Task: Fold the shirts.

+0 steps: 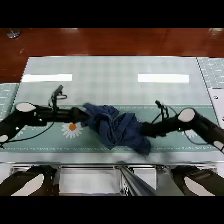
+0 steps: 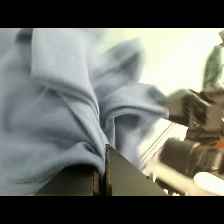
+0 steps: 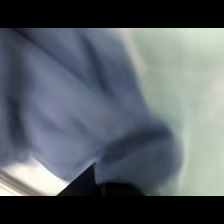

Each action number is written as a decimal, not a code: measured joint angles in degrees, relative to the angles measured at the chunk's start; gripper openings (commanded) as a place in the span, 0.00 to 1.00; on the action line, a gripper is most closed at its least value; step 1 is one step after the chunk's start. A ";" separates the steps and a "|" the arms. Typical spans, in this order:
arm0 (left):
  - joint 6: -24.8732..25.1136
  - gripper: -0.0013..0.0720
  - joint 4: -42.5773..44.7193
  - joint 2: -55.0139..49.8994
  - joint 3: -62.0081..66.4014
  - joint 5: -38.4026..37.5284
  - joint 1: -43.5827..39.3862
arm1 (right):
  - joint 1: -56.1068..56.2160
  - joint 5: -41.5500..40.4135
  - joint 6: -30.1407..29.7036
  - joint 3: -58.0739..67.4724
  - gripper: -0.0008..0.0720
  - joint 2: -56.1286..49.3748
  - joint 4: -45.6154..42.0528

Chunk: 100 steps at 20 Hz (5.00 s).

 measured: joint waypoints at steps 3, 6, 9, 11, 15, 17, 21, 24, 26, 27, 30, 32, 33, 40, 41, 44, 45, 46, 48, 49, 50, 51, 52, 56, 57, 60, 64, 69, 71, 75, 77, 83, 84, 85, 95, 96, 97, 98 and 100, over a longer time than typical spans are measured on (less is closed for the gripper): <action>-1.09 0.04 -0.24 3.91 11.72 -1.25 2.73 | -5.22 4.35 -0.42 17.18 0.04 -0.44 -2.78; -3.43 0.04 0.42 6.62 26.23 -1.07 6.05 | -9.90 8.66 -0.39 39.82 0.04 -0.15 -4.48; -7.87 0.04 6.60 8.66 40.48 -0.70 8.50 | -11.91 12.85 -0.37 61.00 0.04 1.11 -7.89; -12.66 0.04 14.80 10.51 48.87 -0.81 9.62 | -12.57 15.13 -0.33 71.93 0.05 3.72 -11.34; -20.61 0.04 31.21 16.96 59.84 -0.59 10.78 | -13.05 18.32 -0.22 80.78 0.05 12.41 -17.57; -22.49 0.04 36.24 21.00 62.05 -0.70 11.02 | -13.11 20.83 -0.04 81.77 0.05 16.90 -19.41; -24.52 0.04 40.89 26.97 62.73 -5.86 11.15 | -13.16 28.20 1.25 77.15 0.05 24.17 -21.79; -27.74 0.04 42.75 28.68 57.24 -11.96 11.19 | -13.16 31.52 2.78 67.38 0.05 28.52 -22.47; -29.35 0.04 43.21 29.14 50.45 -14.67 11.19 | -13.16 32.41 3.78 59.06 0.05 30.97 -22.67; -29.97 0.04 43.47 29.20 45.99 -15.17 11.19 | -13.16 32.50 4.17 53.75 0.05 32.02 -22.67; -31.52 0.04 43.87 28.92 31.78 -14.84 11.13 | -13.16 31.10 5.55 36.92 0.05 34.25 -22.80; -32.20 0.04 43.28 28.20 21.53 -11.41 11.08 | -13.16 27.80 6.99 26.03 0.05 34.56 -22.91; -32.22 0.04 42.42 27.67 17.14 -8.72 11.08 | -13.16 25.22 7.54 21.42 0.05 34.38 -22.84; -25.86 0.04 31.06 13.79 5.84 16.31 7.67 | -13.18 0.44 12.20 10.14 0.05 16.26 -24.30; -25.46 0.04 30.32 11.39 6.84 18.60 7.37 | -13.25 -1.42 12.41 11.43 0.05 12.28 -24.30; -24.76 0.04 28.26 4.66 12.63 24.68 6.80 | -14.43 -4.37 12.98 18.10 0.05 -0.02 -23.43; -24.61 0.04 27.91 2.95 14.73 25.70 6.69 | -15.19 -4.39 13.03 20.61 0.05 -3.34 -22.38; -24.41 0.04 27.76 1.42 16.90 26.40 6.62 | -16.20 -4.17 13.05 23.34 0.06 -6.47 -20.98; -24.06 0.05 27.41 -0.72 20.28 27.69 6.56 | -18.40 -3.30 12.76 27.91 0.60 -10.80 -17.18; -23.78 0.21 27.36 -1.36 21.49 27.98 6.51 | -19.67 -2.80 12.22 29.73 0.78 -12.22 -15.08; -23.37 0.76 27.26 -1.81 22.51 28.41 6.51 | -20.98 -2.01 11.47 31.12 0.79 -13.22 -13.14; -22.80 0.98 27.15 -2.10 23.21 28.46 6.51 | -22.38 -0.70 10.62 32.35 0.79 -13.88 -11.41; -22.14 0.98 27.06 -2.34 23.80 27.98 6.54 | -24.00 1.01 9.49 33.53 0.79 -14.45 -9.77; -19.63 0.98 28.20 -2.75 24.81 18.84 9.18 | -30.23 11.04 3.58 35.95 0.78 -14.75 -9.84; -19.21 0.98 28.87 -2.75 24.59 15.12 10.45 | -31.15 13.03 2.21 35.87 0.78 -14.25 -12.28; -18.64 0.98 32.44 -2.40 21.55 4.61 14.95 | -32.22 16.48 -1.01 30.99 0.81 -10.69 -21.53; -18.60 0.98 33.86 0.83 11.87 -4.33 24.00 | -32.92 11.80 -0.13 18.71 0.88 -2.89 -24.85; -18.40 0.98 28.96 8.79 -4.79 -6.54 26.71 | -33.09 6.88 -4.76 8.20 0.87 3.65 -10.91; -19.23 0.98 27.39 10.43 -10.27 -4.94 25.92 | -33.11 5.77 -6.21 6.56 0.87 4.57 -6.47; -20.02 0.98 22.77 11.65 -17.94 -1.46 22.40 | -33.11 5.57 -7.98 5.18 0.87 5.29 -2.62; -19.98 0.98 19.56 11.89 -20.00 1.68 19.02 | -33.11 5.49 -8.46 4.94 0.87 5.44 -1.73; -19.47 0.48 8.52 11.74 -21.86 20.81 4.76 | -33.11 5.40 -8.94 4.70 0.87 5.55 -0.83; -19.08 0.05 7.63 11.26 -21.66 23.89 2.45 | -33.11 5.05 -8.94 4.70 0.87 5.57 -0.72; -18.45 0.04 7.10 10.95 -21.38 25.40 0.79 | -33.16 4.48 -8.94 4.70 0.87 5.55 -0.70; -12.35 0.04 2.80 10.25 -15.89 26.12 -3.37 | -33.16 -7.48 1.92 8.92 0.87 -4.48 -8.44; -12.17 0.04 2.75 10.25 -15.74 25.86 -3.41 | -33.16 -7.63 2.45 10.54 0.87 -6.73 -8.83; -12.11 0.04 2.64 10.25 -15.67 25.68 -3.43 | -33.16 -7.89 2.73 12.46 0.87 -9.25 -8.87; -12.02 0.04 2.62 10.25 -15.56 25.51 -3.48 | -33.16 -7.58 3.19 14.21 0.87 -11.50 -9.03; -11.96 0.04 2.60 10.25 -15.50 25.18 -3.50 | -33.16 -6.27 3.89 17.79 0.87 -16.02 -9.18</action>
